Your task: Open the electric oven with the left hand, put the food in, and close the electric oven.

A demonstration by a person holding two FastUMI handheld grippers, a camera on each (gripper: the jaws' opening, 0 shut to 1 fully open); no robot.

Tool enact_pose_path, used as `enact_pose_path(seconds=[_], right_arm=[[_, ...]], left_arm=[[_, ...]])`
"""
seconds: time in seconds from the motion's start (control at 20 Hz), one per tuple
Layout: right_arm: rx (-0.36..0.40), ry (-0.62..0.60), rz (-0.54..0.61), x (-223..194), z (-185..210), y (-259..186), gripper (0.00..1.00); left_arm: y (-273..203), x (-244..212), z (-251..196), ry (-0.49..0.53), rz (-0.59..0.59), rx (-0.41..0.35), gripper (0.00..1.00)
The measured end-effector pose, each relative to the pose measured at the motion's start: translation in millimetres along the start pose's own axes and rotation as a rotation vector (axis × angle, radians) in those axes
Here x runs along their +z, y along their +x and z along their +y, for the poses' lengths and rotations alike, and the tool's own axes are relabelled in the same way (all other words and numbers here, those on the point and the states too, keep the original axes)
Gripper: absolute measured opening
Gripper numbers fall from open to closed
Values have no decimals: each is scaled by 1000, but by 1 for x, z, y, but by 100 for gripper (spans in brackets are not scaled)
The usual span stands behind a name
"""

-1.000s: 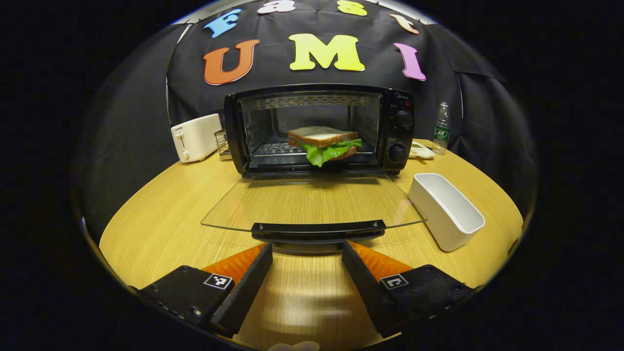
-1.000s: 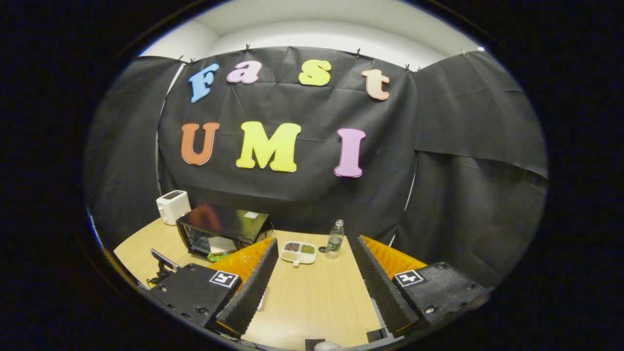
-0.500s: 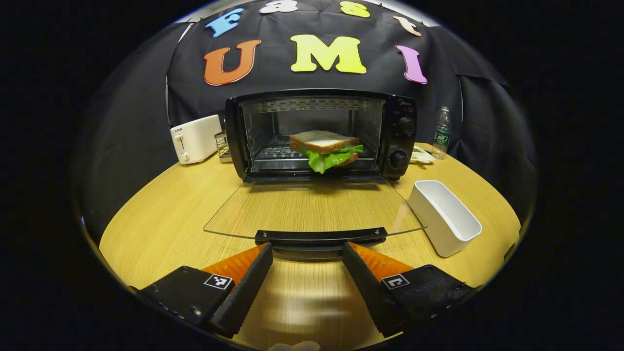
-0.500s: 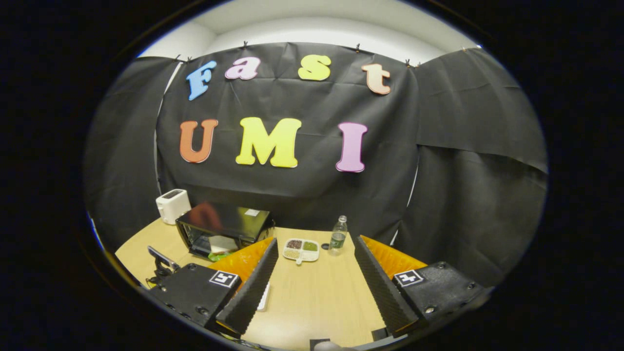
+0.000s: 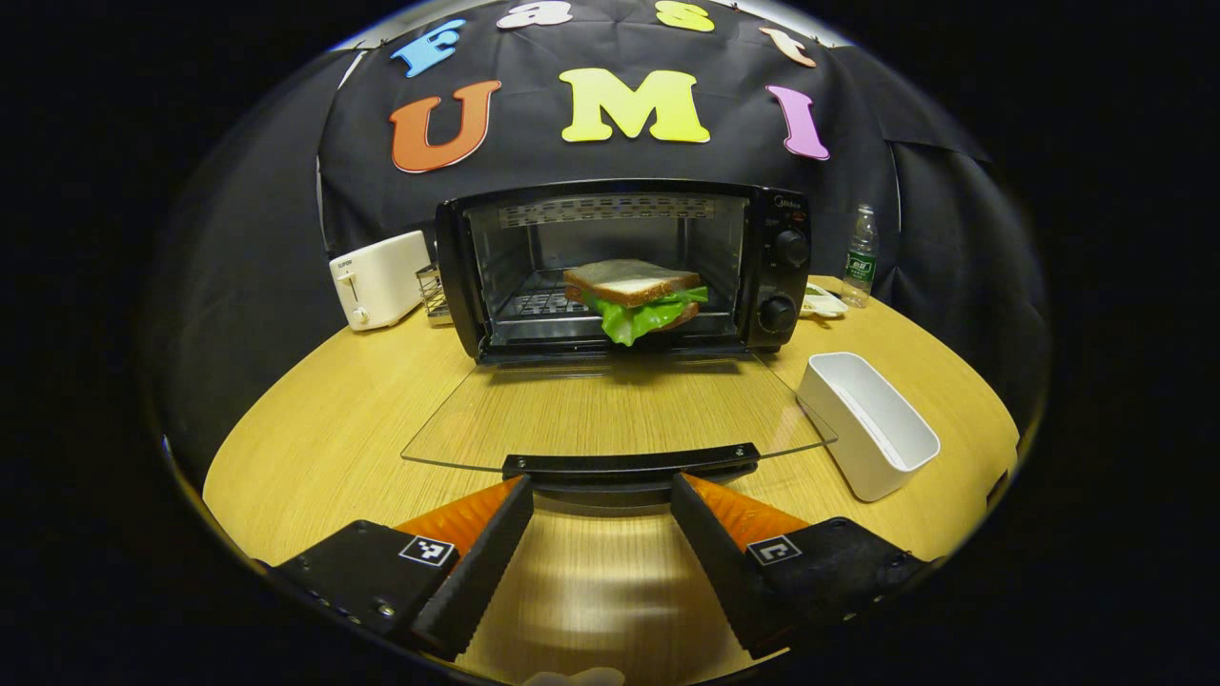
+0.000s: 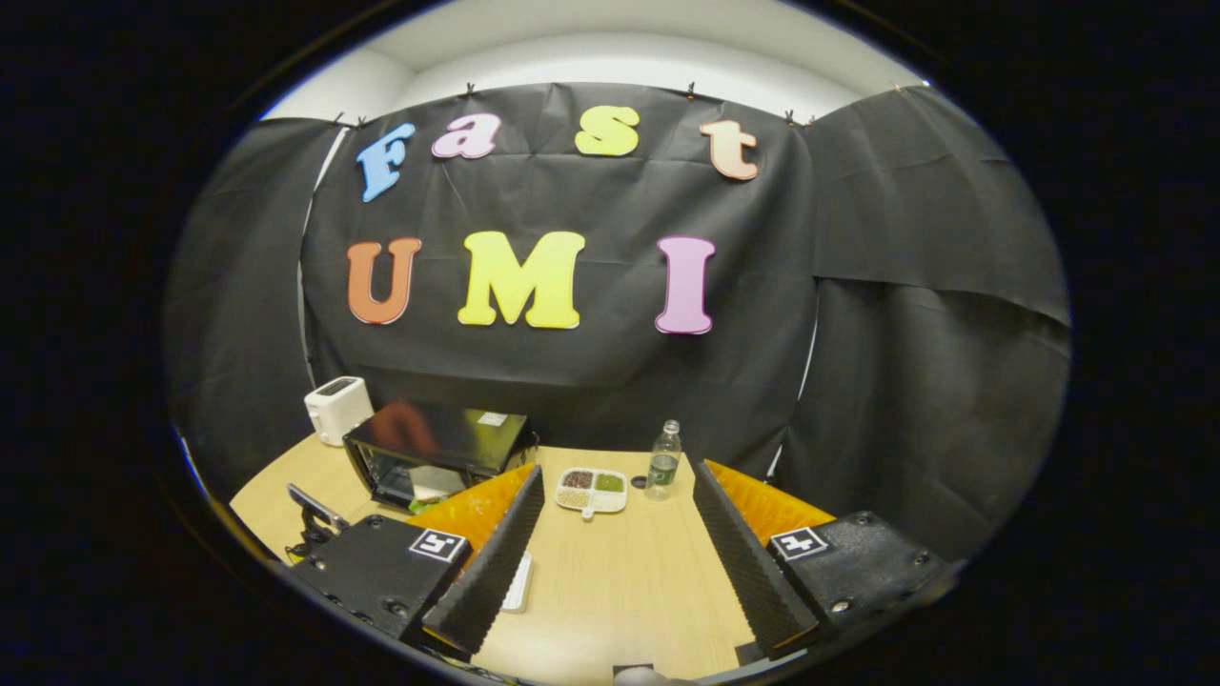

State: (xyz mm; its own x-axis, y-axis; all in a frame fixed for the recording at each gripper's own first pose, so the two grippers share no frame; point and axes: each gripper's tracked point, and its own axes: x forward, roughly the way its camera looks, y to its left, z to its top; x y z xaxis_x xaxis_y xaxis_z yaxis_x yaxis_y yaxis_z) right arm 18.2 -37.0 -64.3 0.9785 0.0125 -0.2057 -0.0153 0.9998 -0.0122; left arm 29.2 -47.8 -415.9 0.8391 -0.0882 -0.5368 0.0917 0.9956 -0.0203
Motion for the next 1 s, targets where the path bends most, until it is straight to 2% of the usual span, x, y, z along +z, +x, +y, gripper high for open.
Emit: enact_pose_path(seconds=[0.1,0.15,0.2,0.5,0.75,1.0], right_arm=[[1,3,-8,2,-1,-1,96],[-1,6,-8,1,-2,0,100],[0,11,-6,1,-2,1,96],[-5,45,-11,-1,-7,1,95],[-27,78,-27,1,-20,0,96],[-49,106,-33,1,-30,0,96]], left_arm=[[-3,8,1,11,-21,-3,95],[-4,14,1,14,-28,-4,95],[-5,19,2,12,-33,-5,95],[-12,71,4,-13,-113,-22,95],[-9,100,5,24,-145,-34,94],[-2,129,1,44,-177,-38,97]])
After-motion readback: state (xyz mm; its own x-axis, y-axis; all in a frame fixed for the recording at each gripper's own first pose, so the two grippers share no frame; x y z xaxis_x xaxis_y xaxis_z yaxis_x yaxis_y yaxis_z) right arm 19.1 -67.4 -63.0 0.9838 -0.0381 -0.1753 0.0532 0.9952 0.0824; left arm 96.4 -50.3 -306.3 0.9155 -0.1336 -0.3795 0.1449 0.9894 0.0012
